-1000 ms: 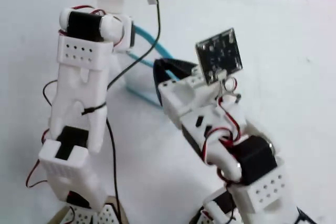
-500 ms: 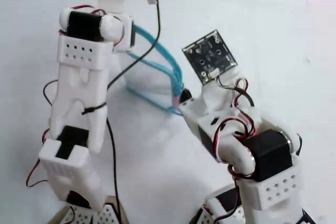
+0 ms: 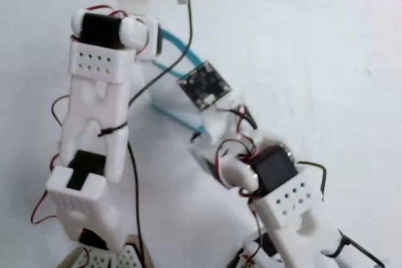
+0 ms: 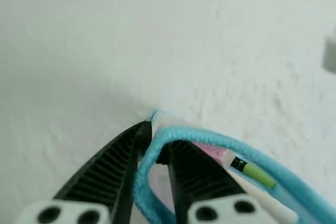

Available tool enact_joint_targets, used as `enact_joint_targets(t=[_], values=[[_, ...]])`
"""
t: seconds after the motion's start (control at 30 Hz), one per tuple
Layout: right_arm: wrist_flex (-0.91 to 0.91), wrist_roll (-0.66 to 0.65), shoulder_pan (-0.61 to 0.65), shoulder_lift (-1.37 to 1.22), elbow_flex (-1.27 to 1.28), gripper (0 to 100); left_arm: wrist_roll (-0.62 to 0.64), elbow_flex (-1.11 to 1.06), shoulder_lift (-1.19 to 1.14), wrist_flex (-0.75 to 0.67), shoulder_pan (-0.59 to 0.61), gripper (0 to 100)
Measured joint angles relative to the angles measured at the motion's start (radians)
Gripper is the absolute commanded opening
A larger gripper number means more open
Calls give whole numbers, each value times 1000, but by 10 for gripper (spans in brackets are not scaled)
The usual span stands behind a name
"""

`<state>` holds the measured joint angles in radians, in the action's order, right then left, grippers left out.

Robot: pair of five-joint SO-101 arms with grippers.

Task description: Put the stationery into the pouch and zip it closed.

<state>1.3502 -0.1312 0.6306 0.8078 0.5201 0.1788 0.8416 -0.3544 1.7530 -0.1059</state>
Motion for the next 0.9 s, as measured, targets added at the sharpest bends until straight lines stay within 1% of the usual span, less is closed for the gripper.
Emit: enact_joint_targets(t=[0.3,0.47,0.57,0.67,0.73,0.8,0.9], values=[[-204,26,6,0,117,341,2,0,0,0,0,22],[-238,28,-60,0,137,329,2,0,0,0,0,22],[-238,28,-92,0,137,230,2,0,0,0,0,22],[-238,28,-89,0,137,101,2,0,0,0,0,22],[-238,28,-94,0,137,45,2,0,0,0,0,22],[-238,28,-97,0,137,21,2,0,0,0,0,22],[-238,28,-106,-2,137,19,-2,0,0,0,0,22]])
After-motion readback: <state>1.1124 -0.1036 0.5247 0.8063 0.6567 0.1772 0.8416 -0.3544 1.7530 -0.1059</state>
